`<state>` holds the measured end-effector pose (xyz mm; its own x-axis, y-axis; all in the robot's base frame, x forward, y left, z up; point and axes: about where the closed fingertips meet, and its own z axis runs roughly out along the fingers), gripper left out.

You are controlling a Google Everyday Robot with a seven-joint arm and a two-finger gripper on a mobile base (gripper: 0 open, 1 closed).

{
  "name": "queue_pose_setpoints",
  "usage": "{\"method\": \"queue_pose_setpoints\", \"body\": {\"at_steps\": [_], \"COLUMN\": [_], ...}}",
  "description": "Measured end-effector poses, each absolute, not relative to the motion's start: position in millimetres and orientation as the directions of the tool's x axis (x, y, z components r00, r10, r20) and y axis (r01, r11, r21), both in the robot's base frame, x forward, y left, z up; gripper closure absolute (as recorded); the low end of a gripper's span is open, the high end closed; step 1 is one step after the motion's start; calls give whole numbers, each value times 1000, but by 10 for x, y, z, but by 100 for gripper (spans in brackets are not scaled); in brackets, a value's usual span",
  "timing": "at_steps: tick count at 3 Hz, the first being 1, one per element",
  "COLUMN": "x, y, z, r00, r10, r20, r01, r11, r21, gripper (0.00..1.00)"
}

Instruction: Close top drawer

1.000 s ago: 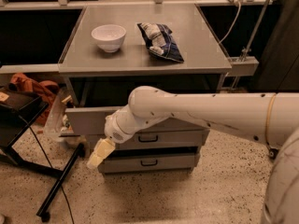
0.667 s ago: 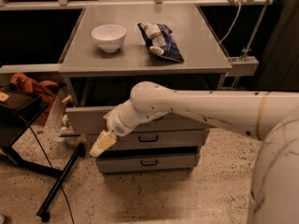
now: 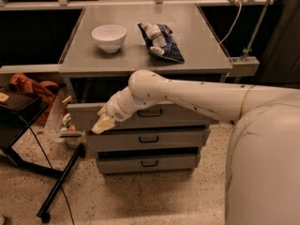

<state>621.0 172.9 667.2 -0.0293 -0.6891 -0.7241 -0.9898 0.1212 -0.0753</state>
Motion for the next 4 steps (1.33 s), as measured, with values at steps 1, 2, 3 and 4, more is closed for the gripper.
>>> {"method": "queue_pose_setpoints", "body": {"at_steps": [1, 2, 3, 4], "x": [6430, 6428, 6374, 6189], "y": [1707, 1684, 1681, 1439], "z": [6702, 6702, 6704, 6776], "r00": [-28, -34, -33, -55], "r10": [-683, -679, -679, -665], "r20": [-730, -733, -733, -745], "r01": [-983, -981, -981, -979], "r11": [151, 164, 164, 183], "r21": [-103, -107, -107, -91], "gripper": [15, 0, 0, 0]}}
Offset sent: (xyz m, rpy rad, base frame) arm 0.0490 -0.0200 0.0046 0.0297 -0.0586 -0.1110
